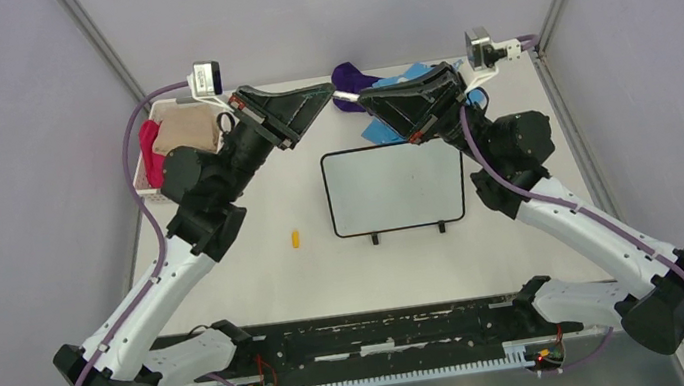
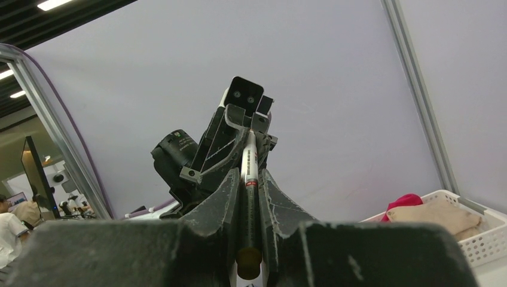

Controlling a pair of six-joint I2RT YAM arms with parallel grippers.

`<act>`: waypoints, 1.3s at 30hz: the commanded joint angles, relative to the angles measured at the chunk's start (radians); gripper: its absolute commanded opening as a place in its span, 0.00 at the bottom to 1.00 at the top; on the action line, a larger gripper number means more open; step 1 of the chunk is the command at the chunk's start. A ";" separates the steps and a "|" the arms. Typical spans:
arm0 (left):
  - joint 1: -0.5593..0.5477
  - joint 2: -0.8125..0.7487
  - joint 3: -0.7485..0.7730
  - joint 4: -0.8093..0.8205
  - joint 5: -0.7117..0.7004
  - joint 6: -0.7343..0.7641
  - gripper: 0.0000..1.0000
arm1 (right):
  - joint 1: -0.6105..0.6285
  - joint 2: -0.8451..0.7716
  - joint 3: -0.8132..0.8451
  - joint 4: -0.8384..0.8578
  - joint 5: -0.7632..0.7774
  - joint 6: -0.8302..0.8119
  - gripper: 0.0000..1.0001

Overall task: Write a sentence on the whiteboard
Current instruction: Adjust the whiteboard marker.

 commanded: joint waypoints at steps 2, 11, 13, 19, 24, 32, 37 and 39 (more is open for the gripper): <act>0.008 -0.011 -0.014 0.011 -0.031 0.063 0.12 | 0.002 -0.042 -0.008 0.093 -0.007 0.004 0.00; 0.008 -0.102 0.008 -0.285 -0.167 0.281 0.80 | 0.004 -0.191 0.002 -0.344 0.179 -0.370 0.00; 0.007 -0.151 0.006 -0.365 -0.215 0.403 0.81 | 0.003 -0.225 0.018 -0.491 0.257 -0.489 0.00; 0.008 -0.263 -0.058 -0.595 -0.355 0.765 0.81 | 0.034 -0.294 0.019 -0.766 0.545 -0.748 0.00; 0.008 -0.345 -0.201 -0.605 -0.403 0.905 0.82 | 0.264 -0.266 0.017 -0.857 0.892 -0.934 0.00; 0.006 -0.348 -0.355 -0.538 -0.371 0.949 0.82 | 0.542 -0.136 -0.010 -0.932 1.346 -1.016 0.00; 0.006 -0.356 -0.428 -0.463 -0.347 0.926 0.82 | 0.557 -0.154 -0.072 -0.981 1.342 -0.915 0.00; 0.006 -0.358 -0.460 -0.412 -0.341 0.903 0.83 | 0.556 -0.172 -0.095 -0.990 1.316 -0.870 0.00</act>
